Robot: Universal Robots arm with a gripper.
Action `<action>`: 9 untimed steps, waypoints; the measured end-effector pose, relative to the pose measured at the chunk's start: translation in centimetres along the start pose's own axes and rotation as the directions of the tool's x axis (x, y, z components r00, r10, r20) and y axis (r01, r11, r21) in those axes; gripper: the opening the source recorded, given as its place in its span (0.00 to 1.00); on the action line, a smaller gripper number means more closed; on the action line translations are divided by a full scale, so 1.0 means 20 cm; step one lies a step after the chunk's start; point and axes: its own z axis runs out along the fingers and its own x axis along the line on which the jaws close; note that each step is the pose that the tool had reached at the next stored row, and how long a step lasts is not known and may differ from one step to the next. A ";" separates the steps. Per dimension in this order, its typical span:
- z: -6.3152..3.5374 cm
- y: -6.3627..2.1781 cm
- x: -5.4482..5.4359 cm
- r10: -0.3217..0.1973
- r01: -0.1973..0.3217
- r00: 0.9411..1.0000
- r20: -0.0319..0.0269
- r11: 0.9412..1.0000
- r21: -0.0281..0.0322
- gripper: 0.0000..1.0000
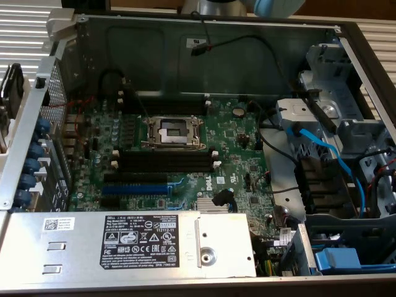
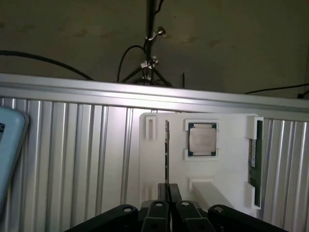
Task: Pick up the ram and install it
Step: 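Pick up the ram and move it above insertion slot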
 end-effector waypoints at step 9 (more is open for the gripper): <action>-0.206 -0.109 0.05 0.000 0.000 1.000 0.001 1.000 -0.001 0.12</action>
